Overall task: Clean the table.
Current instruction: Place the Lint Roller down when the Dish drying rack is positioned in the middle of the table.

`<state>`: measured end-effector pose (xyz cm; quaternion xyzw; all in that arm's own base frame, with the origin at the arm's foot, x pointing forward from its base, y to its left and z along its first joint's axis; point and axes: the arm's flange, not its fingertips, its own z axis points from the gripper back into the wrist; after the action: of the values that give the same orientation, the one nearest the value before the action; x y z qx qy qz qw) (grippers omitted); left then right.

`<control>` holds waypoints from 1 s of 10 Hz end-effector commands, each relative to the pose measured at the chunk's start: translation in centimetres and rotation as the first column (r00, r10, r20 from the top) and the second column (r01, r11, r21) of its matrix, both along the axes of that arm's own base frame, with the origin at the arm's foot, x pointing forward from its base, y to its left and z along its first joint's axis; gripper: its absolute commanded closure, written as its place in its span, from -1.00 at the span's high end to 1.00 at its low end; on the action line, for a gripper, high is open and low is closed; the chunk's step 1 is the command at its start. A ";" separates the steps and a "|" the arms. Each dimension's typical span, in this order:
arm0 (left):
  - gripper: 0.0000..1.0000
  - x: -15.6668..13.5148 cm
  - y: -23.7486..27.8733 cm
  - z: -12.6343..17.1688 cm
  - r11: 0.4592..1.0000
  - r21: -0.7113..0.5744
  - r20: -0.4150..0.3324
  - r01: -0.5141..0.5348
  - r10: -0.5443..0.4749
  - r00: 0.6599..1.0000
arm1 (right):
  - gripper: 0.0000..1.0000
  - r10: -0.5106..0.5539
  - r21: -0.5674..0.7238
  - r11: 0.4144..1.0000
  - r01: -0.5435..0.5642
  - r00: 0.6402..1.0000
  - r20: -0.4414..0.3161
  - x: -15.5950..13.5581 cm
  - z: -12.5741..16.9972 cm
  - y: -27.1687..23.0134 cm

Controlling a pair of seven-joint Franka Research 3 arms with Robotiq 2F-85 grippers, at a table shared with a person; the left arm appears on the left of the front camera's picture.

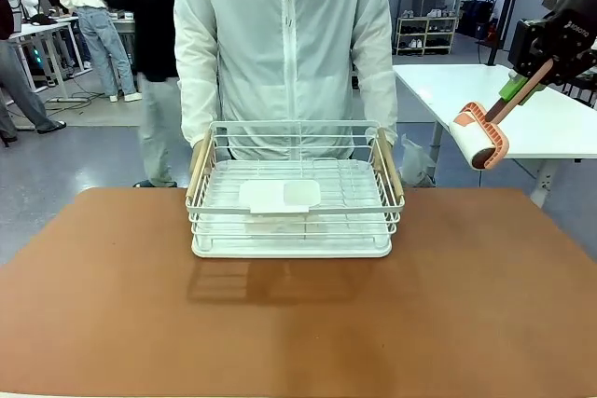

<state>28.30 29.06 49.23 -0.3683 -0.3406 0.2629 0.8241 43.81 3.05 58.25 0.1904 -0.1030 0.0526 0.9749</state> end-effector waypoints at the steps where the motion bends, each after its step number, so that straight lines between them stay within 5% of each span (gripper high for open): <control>1: 1.00 0.0 0.4 -0.1 1.000 -0.003 0.032 0.015 -0.015 0.999 | -0.58 -0.021 -0.015 1.000 0.020 1.000 -0.015 0.0 0.6 0.3; 10: 1.00 0.0 0.4 -0.1 1.000 -0.003 0.032 0.015 -0.015 0.999 | -0.58 -0.021 -0.015 1.000 0.020 1.000 -0.015 0.0 0.6 0.3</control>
<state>28.30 29.06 49.23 -0.3683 -0.3406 0.2629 0.8241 43.81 3.04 58.25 0.1904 -0.1030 0.0526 0.9749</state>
